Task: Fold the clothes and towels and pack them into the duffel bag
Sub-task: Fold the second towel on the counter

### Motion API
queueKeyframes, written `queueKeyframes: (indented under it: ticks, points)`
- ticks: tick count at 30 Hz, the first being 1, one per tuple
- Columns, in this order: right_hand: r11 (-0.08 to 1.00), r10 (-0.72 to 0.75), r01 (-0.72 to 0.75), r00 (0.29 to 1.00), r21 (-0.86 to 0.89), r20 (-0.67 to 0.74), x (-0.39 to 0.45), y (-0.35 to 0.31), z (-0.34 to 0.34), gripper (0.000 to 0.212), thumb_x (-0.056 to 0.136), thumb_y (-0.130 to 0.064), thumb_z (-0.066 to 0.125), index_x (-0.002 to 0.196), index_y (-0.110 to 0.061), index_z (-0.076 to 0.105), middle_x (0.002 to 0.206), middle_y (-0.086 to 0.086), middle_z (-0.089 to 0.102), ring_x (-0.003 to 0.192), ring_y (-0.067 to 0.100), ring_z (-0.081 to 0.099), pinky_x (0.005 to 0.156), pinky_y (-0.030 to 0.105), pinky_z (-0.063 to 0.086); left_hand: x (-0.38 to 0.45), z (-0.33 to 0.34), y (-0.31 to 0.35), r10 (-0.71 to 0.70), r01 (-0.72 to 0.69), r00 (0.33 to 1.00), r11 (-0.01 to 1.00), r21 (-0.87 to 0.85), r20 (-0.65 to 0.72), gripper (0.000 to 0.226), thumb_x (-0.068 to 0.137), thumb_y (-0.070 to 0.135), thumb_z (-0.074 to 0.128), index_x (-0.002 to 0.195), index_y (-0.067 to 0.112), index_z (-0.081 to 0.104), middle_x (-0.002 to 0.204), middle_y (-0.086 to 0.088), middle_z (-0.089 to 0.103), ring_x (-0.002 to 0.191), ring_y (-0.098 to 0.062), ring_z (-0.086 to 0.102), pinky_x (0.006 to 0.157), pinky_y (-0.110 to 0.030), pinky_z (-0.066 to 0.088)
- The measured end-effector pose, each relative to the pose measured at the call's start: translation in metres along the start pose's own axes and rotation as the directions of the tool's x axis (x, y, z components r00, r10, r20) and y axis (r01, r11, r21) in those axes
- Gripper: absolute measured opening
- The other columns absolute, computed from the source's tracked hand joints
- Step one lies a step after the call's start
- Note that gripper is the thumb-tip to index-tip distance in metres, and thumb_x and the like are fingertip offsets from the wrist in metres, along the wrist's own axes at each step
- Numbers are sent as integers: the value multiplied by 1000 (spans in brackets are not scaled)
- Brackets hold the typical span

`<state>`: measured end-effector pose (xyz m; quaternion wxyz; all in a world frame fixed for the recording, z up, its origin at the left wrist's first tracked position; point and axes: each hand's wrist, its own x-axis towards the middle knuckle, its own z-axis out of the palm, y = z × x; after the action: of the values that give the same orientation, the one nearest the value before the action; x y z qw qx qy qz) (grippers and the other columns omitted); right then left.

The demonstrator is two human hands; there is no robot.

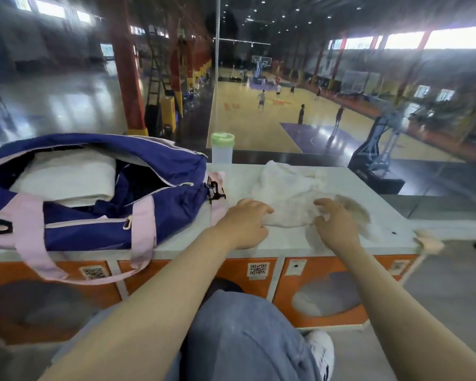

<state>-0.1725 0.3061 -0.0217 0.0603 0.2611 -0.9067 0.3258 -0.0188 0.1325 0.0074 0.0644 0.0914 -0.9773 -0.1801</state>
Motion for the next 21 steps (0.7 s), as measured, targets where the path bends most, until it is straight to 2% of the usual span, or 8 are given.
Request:
queueKeyframes:
  ticks: [2,4,6,8,12,15,17,21]
  points:
    - [991,52,-48,998,125,-28,-2,10,2,43,89,-3,50,129,-17,56,129,12,59,113,30,56,81,26,37,-1,15,3,46,-48,999,997,59,25,57,90,17,49,146,23,37,154,1,32,143,-23,21,116,-40,25]
    - [986,71,-69,997,150,-4,-7,11,13,47,89,-5,49,134,-19,54,131,11,60,116,31,56,84,28,40,0,23,-4,58,-65,997,985,160,46,62,91,17,48,150,25,29,160,1,19,146,-23,13,118,-41,20]
    - [998,62,-62,998,7,23,-10,8,27,53,89,-15,51,141,-24,47,130,8,61,117,32,55,95,37,41,6,28,-16,35,-44,998,986,158,61,66,92,20,47,152,27,21,163,2,11,148,-24,9,119,-44,19]
    - [983,43,-43,999,-176,-4,-12,4,36,54,91,-26,50,144,-28,43,126,6,63,117,32,52,99,42,37,13,32,-25,27,-38,996,988,147,79,66,94,24,45,153,28,17,162,3,12,148,-24,10,118,-44,19]
    - [974,-20,-6,994,-226,-111,-12,3,49,39,93,-33,51,131,-26,58,129,5,61,120,33,50,96,44,38,26,33,-36,39,-51,997,982,184,65,58,96,37,43,150,28,26,156,2,30,142,-24,24,115,-43,25]
    - [991,-80,55,976,-125,-204,-14,7,56,23,93,-30,54,107,-21,70,103,1,70,94,25,63,73,32,46,35,27,-39,45,-48,999,971,236,18,52,94,43,46,144,30,37,140,2,45,128,-25,39,104,-41,37]
    - [1000,-21,17,973,-17,-231,-20,2,59,19,93,-30,55,99,-22,70,85,-3,69,76,16,60,60,25,38,37,23,-40,56,-46,998,962,267,-29,38,96,38,42,133,31,49,129,2,52,120,-23,43,96,-38,41]
    - [970,133,-58,941,238,-312,-41,-28,74,16,92,-30,56,91,-23,70,75,-8,64,75,14,59,60,25,35,34,18,-53,9,18,993,974,224,-119,24,102,29,37,113,22,56,113,-1,54,108,-23,48,83,-37,41]
